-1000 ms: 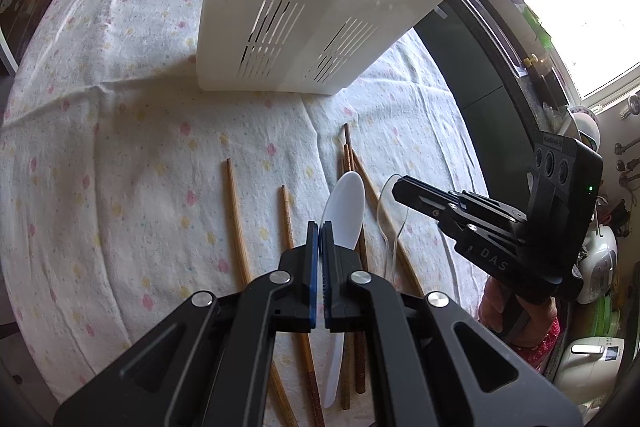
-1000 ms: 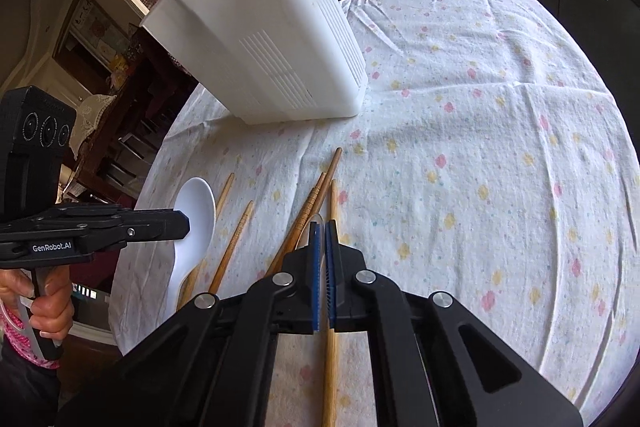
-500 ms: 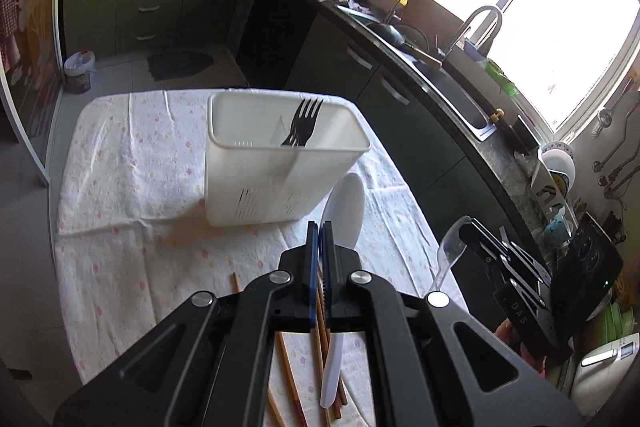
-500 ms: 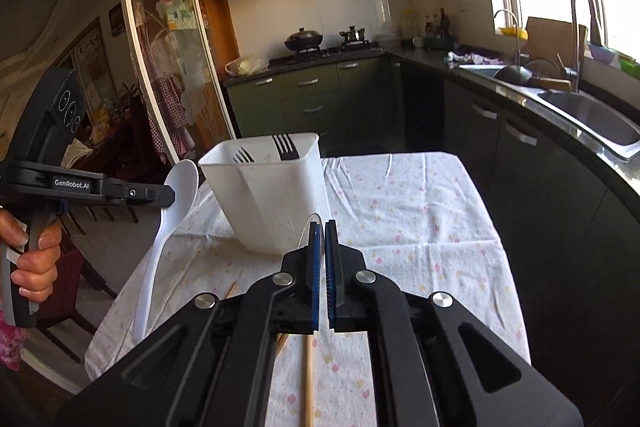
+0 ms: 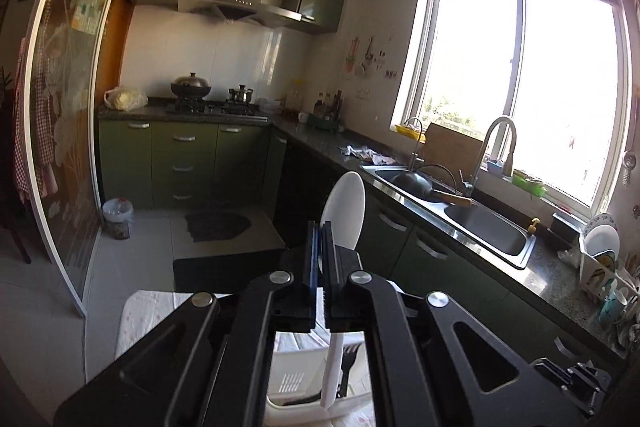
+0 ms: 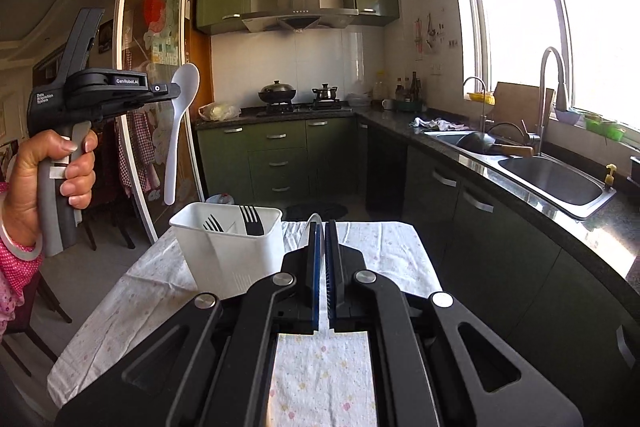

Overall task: Organize utensils
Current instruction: 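Lower the clear plastic spoon into the holder and open the right tool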

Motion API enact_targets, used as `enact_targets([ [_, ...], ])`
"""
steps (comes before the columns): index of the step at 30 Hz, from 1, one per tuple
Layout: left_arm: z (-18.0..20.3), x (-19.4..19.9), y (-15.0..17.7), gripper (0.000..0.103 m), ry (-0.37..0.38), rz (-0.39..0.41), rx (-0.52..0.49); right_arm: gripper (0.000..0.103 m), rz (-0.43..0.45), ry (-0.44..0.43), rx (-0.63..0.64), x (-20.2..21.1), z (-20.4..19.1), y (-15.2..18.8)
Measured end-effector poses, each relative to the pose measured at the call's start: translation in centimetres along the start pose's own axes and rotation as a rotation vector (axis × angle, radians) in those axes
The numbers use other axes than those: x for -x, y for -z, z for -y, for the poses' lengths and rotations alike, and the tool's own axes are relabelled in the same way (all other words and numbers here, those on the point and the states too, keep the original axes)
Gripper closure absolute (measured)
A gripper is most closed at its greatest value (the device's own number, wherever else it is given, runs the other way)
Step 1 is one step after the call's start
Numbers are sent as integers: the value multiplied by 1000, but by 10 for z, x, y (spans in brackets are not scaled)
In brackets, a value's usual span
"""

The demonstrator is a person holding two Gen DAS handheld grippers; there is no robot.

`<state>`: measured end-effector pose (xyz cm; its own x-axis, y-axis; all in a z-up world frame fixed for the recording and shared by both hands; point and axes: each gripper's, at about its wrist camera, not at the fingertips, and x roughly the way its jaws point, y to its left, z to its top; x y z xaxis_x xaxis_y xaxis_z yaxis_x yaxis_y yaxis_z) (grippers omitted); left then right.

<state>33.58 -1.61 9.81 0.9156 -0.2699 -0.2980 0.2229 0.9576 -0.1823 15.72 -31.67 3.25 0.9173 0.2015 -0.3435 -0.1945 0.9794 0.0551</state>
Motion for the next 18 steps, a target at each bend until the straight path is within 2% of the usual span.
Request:
enact_targets([
  [4,-3,-24,16,101,-23,47,-31,100,39,24,12,1,-1,-8],
  [9,-11,-49,46,101,-13,-12,-7,100,85,51,52,-2,-10,-20],
  [14,-18,-51,73,100,-16,-50,11,100,125,53,88,-9,-24,-37],
  [16,-21,-46,79,92,-19,-55,16,100,149,51,97,-13,-30,-48],
  [18,-21,-40,84,88,-20,-54,6,100,183,54,109,-15,-38,-59],
])
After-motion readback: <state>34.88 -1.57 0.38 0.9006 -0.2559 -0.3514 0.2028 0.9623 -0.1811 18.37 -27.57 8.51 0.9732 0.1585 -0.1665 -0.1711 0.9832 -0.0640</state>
